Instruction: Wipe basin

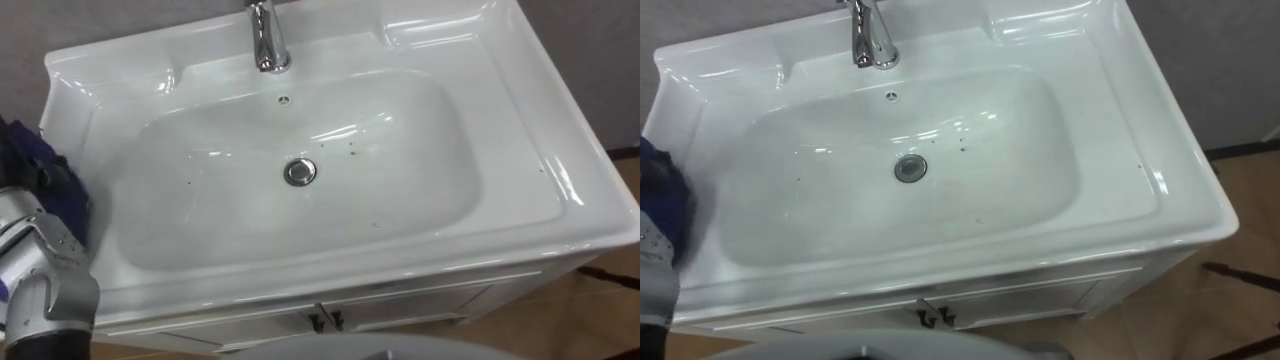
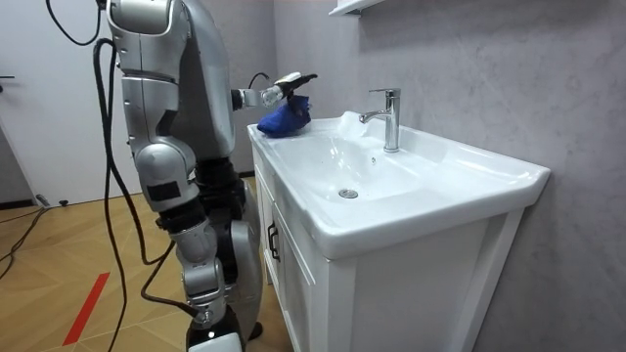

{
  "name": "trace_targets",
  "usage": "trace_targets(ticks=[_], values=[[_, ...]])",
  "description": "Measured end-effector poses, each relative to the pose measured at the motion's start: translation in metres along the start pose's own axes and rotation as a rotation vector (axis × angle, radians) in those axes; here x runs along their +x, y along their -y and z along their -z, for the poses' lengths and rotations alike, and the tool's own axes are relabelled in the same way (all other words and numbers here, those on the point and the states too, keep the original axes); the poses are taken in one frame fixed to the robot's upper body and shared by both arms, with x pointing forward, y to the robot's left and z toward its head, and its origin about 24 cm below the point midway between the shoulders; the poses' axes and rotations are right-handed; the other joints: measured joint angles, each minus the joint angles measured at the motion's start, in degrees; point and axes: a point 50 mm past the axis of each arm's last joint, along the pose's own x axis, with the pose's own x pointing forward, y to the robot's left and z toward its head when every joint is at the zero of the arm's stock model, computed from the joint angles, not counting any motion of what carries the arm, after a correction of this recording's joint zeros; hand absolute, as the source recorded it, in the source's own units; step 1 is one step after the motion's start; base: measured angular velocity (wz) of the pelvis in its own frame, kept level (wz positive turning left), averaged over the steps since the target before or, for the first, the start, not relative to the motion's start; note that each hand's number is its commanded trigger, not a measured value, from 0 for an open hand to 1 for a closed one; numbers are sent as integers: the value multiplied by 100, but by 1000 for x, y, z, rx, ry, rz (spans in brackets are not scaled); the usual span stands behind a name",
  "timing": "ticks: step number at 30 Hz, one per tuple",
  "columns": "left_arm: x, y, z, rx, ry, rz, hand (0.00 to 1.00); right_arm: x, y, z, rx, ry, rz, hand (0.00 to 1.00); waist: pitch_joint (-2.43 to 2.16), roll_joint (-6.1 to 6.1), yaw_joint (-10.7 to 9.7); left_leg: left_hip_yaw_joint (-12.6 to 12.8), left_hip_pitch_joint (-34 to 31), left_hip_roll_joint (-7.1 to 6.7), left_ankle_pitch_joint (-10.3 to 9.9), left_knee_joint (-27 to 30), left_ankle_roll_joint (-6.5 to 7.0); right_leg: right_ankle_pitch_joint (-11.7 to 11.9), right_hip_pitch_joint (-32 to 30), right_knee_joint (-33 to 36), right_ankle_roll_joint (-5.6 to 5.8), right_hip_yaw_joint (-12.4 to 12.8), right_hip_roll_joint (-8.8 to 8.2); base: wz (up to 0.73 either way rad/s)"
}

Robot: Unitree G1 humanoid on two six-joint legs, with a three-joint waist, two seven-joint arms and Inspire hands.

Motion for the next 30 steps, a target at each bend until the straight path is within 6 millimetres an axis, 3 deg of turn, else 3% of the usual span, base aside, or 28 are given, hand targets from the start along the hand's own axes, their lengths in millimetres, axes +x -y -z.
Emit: trace_targets(ticks=[5,10,12,21,25,30], values=[[-2,7,0,-238,-72,78,0,0,-1,-1,8,8,-6,0,31,-57,-12,-33,4,-23,1,-7,2,-12,38,-16,20,-56,-17,5],[-19,30,4,-643,-254,259,0,0,-5,1,11,-3,-18,0,28,-64,45,-2,11,-22,4,-36,7,-15,12,-5,22,-26,-12,-2],[-24,41,9,-729,-323,308,0,0,-6,1,11,-4,-22,0,27,-72,47,2,26,-22,4,-36,7,-16,27,-4,23,-21,-11,0],[-21,40,12,-845,-337,292,0,0,-7,0,12,5,-43,0,26,-136,62,14,84,-22,4,-23,7,-58,63,27,19,17,-12,0],[-20,39,14,-860,-349,282,0,0,-8,1,13,2,-50,0,-21,-142,60,15,89,-22,4,-22,7,-60,57,54,20,23,-12,0],[-19,37,13,-861,-349,265,0,0,-8,2,13,4,-50,0,-38,-132,70,12,114,-22,4,-22,7,-65,70,79,20,31,-12,0]])
